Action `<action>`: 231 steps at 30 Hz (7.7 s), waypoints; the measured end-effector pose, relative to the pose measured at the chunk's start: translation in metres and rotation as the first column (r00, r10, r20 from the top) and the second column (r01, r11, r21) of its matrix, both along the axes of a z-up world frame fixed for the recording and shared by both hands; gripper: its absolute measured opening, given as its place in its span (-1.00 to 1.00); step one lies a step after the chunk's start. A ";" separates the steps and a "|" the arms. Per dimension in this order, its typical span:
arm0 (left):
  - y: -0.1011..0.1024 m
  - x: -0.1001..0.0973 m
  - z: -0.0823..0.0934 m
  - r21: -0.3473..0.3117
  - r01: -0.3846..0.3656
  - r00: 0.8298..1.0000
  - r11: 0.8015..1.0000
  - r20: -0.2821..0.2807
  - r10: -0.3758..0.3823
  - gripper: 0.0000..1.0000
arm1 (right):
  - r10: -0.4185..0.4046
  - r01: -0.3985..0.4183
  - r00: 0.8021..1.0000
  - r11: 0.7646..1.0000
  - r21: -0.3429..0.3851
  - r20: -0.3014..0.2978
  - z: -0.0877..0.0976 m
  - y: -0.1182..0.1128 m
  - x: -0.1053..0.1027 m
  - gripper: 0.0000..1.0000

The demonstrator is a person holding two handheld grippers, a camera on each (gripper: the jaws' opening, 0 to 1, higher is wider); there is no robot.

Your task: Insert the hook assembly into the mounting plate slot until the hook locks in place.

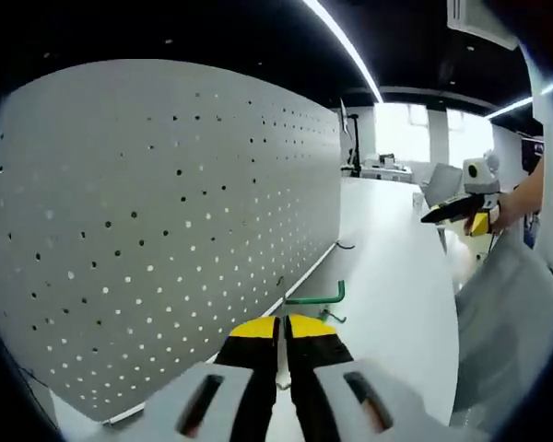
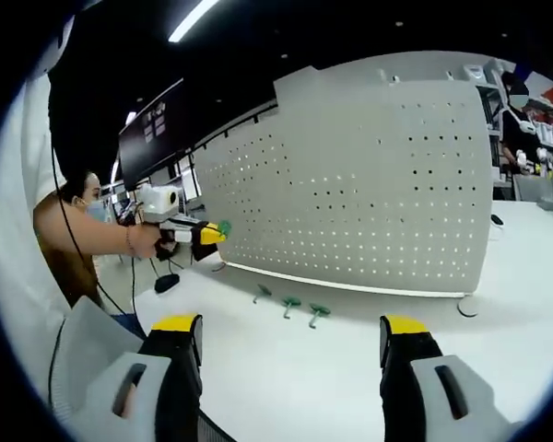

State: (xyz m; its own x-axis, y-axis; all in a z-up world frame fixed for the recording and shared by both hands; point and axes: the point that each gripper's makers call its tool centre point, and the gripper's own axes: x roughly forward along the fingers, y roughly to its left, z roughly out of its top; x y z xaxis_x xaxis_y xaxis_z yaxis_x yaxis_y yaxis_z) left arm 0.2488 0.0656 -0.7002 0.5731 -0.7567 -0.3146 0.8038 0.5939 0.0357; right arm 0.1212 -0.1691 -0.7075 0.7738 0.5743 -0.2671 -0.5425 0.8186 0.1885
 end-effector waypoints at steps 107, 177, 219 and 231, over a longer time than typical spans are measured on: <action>-0.030 -0.066 0.066 -0.278 -0.168 0.973 0.946 0.105 0.204 -0.95 | 0.256 -0.311 0.942 0.910 0.274 0.219 0.092 0.164 0.043 0.17; -0.045 -0.072 0.079 -0.312 -0.184 0.967 0.932 0.111 0.228 -0.96 | 0.206 -0.248 0.965 0.917 0.312 0.163 0.102 0.190 0.050 -0.99; -0.046 -0.070 0.066 -0.263 -0.179 0.973 0.948 0.095 0.210 0.43 | 0.224 -0.259 0.964 0.915 0.310 0.146 0.101 0.188 0.048 -1.00; -0.043 -0.071 0.062 -0.263 -0.191 0.972 0.946 0.084 0.220 0.44 | 0.082 -0.116 0.978 0.978 0.175 0.190 0.109 0.162 0.067 -1.00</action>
